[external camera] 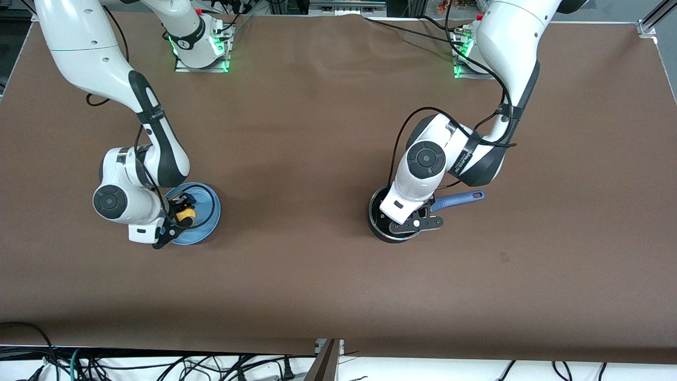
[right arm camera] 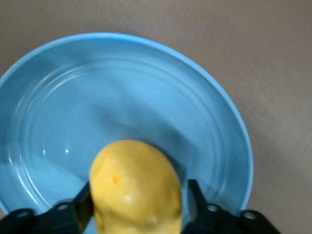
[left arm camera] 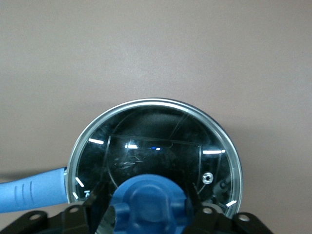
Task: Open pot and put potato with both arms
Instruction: 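Grasp the lid knob with the left gripper while the right gripper grasps the potato, then lift the lid aside with the left gripper while the right gripper carries the potato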
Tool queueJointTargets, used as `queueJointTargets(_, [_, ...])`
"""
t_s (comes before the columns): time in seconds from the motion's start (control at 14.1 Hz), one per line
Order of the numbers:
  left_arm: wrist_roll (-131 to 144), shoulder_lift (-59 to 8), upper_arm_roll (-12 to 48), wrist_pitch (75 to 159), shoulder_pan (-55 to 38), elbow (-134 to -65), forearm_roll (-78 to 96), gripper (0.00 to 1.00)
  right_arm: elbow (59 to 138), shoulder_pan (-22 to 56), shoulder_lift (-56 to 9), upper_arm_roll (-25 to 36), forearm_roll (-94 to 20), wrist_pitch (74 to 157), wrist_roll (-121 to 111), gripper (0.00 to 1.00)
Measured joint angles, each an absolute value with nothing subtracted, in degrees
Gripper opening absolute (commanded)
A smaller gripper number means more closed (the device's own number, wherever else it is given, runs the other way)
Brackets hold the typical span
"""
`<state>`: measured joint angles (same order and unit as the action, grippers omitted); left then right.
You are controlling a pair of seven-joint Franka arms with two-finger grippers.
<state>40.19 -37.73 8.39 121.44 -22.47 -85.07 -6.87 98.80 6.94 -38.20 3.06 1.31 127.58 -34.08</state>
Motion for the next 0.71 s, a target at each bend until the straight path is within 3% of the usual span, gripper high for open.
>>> queueJointTargets(0.07, [39.6,-37.7,8.4,121.4,-22.5,-85.1,-6.9,0.57,98.8,6.9,-38.1,3.1,0.6,127.5,-33.8,0.08])
queueJointTargets(0.28, [38.0,-37.4,8.4,121.5,-22.3,-85.1,-6.9,0.53,98.2,7.0,-37.9,3.0,-4.2,126.2,-32.3,0.08])
queueJointTargets(0.71, [31.6,-33.1,8.3,119.0,-18.4,-85.1,-5.2,0.52,90.0,7.6,-37.2,1.5,-15.8,110.0,-14.9,0.08])
